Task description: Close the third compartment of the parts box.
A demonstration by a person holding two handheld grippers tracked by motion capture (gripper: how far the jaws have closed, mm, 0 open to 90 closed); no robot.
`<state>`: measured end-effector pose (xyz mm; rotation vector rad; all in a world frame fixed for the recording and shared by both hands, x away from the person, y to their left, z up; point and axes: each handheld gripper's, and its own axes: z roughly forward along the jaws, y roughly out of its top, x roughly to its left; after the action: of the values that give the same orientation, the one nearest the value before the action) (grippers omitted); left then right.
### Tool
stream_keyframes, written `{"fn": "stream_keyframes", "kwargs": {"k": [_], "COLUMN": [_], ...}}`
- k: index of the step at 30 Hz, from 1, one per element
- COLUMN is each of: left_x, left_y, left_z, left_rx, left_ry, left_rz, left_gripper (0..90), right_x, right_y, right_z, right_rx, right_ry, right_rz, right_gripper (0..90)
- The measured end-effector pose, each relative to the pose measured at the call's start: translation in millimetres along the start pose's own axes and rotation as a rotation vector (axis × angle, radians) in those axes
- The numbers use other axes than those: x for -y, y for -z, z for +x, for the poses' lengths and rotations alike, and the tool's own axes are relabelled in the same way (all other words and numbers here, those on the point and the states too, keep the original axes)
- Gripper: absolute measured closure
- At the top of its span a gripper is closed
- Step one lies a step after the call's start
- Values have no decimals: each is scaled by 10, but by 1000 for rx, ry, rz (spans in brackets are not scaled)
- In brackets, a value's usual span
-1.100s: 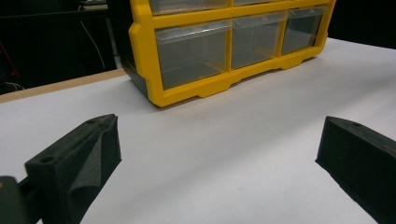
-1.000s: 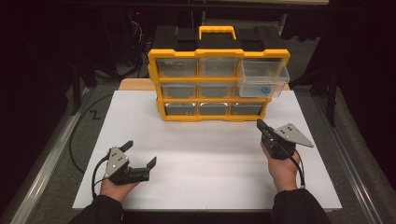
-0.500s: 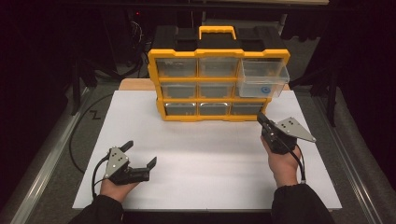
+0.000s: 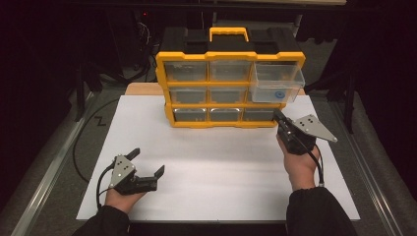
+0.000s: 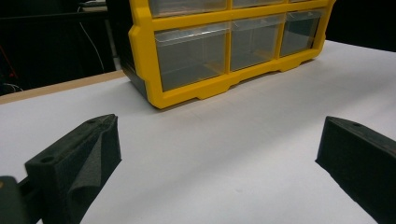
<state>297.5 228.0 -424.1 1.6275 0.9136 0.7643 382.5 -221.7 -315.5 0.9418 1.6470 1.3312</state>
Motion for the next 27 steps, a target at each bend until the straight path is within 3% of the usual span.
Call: {"fn": "stream_keyframes", "kwargs": {"k": [27], "left_x": [-7], "left_y": [15], "left_z": [11], "left_rx": [2], "left_ry": [5], "left_rz": [-12], "left_gripper": [3], "right_x": [-261], "right_y": [-98], "right_z": [-31], "right_rx": [34], "right_ry": [24], "right_rz": [-8], "right_gripper": [900]}}
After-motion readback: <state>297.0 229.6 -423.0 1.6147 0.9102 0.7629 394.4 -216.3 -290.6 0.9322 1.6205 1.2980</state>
